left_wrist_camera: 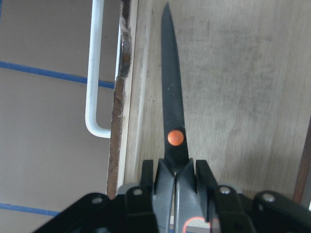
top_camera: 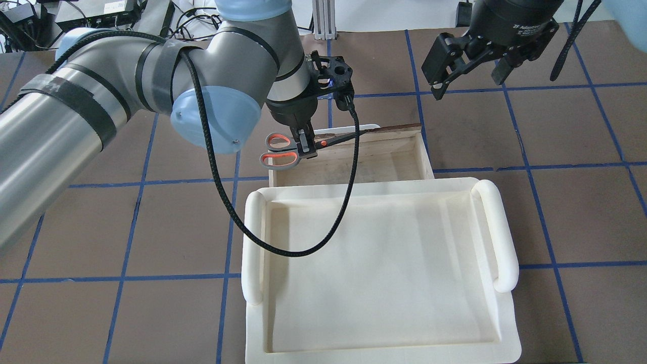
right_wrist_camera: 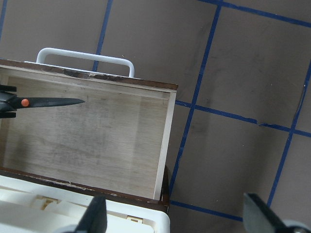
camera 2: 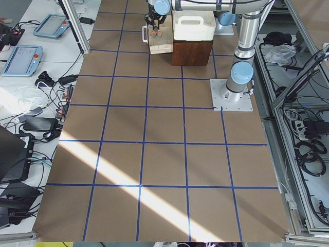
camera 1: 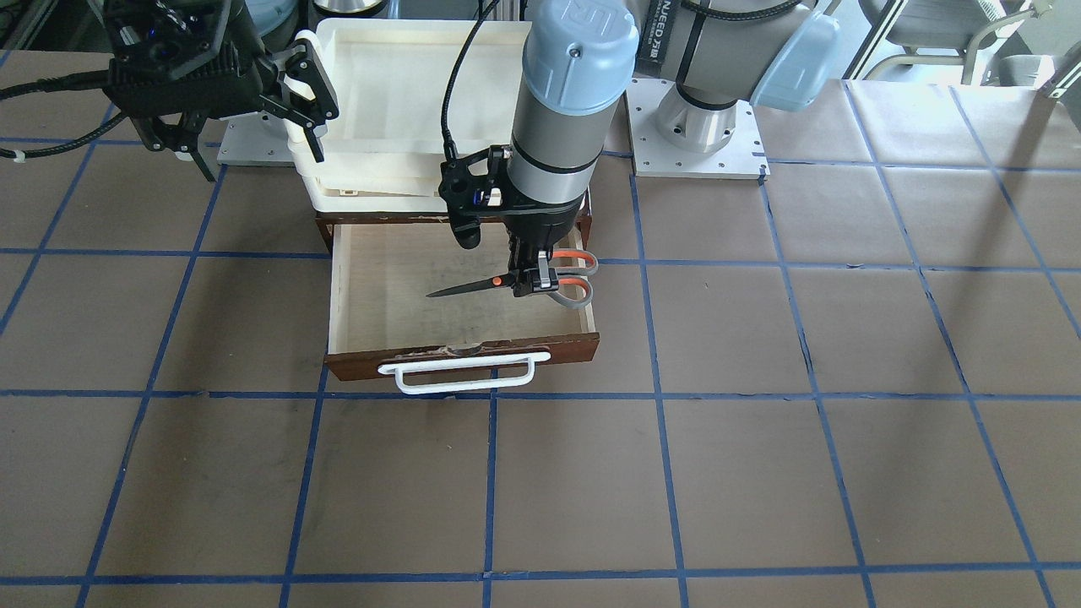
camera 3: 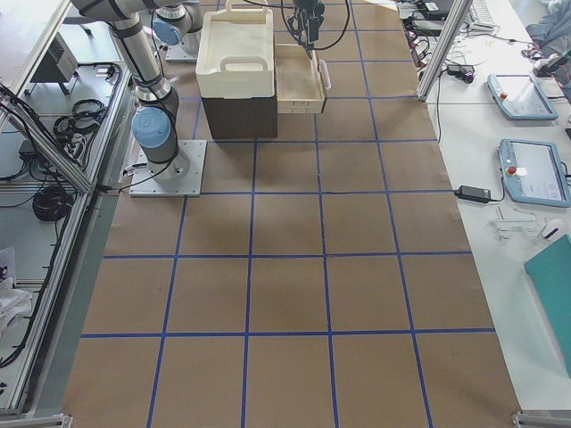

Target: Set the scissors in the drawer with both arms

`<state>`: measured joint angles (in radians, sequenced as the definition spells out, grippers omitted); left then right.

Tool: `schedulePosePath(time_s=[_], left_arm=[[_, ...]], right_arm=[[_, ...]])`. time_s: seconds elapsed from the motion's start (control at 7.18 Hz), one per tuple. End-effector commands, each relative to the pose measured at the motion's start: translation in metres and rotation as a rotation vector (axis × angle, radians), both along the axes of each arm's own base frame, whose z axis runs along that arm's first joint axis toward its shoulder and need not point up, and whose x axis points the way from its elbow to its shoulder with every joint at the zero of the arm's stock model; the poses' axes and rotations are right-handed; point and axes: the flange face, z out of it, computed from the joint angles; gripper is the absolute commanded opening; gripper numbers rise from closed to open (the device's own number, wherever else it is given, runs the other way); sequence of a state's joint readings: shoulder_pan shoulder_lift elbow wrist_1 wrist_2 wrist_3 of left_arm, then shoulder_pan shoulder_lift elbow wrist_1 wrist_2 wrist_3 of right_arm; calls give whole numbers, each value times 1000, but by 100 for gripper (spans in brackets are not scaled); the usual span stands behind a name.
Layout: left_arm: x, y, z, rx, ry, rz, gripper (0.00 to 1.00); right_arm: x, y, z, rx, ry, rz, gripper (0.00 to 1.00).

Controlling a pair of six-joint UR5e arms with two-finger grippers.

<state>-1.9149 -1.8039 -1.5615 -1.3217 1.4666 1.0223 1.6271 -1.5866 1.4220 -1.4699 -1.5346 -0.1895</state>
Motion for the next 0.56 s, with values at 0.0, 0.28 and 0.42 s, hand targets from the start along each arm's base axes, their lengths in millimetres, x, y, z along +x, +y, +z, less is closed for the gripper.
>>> schedulePosePath(time_s=[0.0, 0.28, 0.42], left_arm=[[-19, 1, -14, 2, 1, 36, 0], [-28, 4, -21, 8, -3, 30, 54], [-28, 4, -18, 6, -2, 66, 79]], right_arm=[[-3, 0, 1, -4, 32, -15, 100], [-3, 0, 1, -8, 27, -11, 100], [-3, 0, 1, -8, 25, -4, 100]])
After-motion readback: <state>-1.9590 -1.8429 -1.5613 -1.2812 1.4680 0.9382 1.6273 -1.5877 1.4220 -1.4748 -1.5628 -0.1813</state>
